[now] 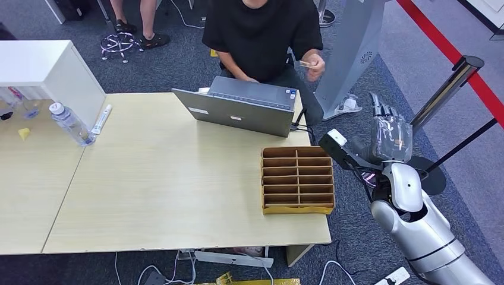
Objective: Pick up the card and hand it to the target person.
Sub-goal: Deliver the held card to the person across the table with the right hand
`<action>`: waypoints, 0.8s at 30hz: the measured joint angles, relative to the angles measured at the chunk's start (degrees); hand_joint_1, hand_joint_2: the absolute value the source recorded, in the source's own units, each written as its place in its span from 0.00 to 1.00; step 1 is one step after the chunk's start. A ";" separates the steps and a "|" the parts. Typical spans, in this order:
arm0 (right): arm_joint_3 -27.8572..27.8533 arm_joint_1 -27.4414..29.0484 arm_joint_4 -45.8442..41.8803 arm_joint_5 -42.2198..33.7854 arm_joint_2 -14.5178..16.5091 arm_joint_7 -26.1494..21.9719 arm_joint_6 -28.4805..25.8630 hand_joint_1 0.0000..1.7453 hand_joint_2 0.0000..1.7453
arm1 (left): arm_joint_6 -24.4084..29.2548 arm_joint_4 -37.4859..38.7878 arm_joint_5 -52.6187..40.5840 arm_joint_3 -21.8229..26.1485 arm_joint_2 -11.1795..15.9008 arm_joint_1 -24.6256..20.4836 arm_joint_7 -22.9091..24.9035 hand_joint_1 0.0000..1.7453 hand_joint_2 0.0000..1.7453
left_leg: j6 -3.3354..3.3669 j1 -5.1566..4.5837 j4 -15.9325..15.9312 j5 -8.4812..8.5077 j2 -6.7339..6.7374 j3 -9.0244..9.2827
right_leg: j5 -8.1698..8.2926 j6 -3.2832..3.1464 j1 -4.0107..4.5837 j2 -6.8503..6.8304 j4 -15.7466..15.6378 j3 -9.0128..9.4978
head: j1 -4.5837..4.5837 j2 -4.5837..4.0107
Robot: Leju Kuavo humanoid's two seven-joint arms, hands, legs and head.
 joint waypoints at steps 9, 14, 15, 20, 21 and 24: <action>-0.74 2.06 -1.75 -0.50 0.61 -0.41 -7.53 0.00 1.00 | 0.36 0.00 0.27 0.05 0.00 0.22 -0.20 0.00 0.00 | 0.00 0.00 0.00 0.00 0.00 -0.01 | 0.00 0.00 0.00 -0.01 0.00 0.00 | 0.01 0.00; -1.65 5.54 -4.87 -3.45 1.86 -2.50 -14.09 0.00 1.00 | 0.75 0.00 1.39 0.08 0.00 0.79 -0.68 0.00 0.00 | 0.00 0.00 -0.01 -0.01 -0.01 -0.01 | -0.01 0.00 0.00 -0.01 0.00 0.00 | 0.00 0.00; -1.84 6.41 -5.62 -4.29 2.22 -3.07 -15.36 0.00 1.00 | 0.82 0.00 1.61 0.09 0.00 0.90 -0.71 0.00 0.00 | 0.00 0.00 -0.01 -0.01 -0.01 -0.01 | -0.01 0.00 0.00 -0.01 0.00 0.00 | 0.01 0.00; -2.50 11.38 -8.58 -8.14 4.20 -6.20 -20.88 0.00 1.00 | 1.41 0.00 2.71 0.30 0.00 1.13 -0.69 0.00 0.00 | 0.00 0.01 -0.02 -0.01 -0.01 0.00 | -0.01 0.00 0.01 -0.02 -0.01 0.00 | 0.00 0.00; -2.56 12.74 -9.06 -9.06 4.73 -7.06 -22.05 0.00 1.00 | 1.48 0.00 2.97 0.37 0.00 1.16 -0.66 0.00 0.00 | 0.00 0.01 -0.02 -0.01 -0.02 0.00 | -0.01 0.00 0.01 -0.02 -0.01 0.00 | 0.01 0.00; -2.74 17.07 -9.90 -12.09 6.82 -11.36 -24.18 0.00 1.00 | 1.85 0.00 3.82 0.50 0.00 1.22 -0.49 0.00 0.00 | 0.00 0.02 -0.03 -0.01 -0.02 -0.01 | -0.01 -0.01 0.01 -0.03 -0.01 0.00 | 0.00 0.00</action>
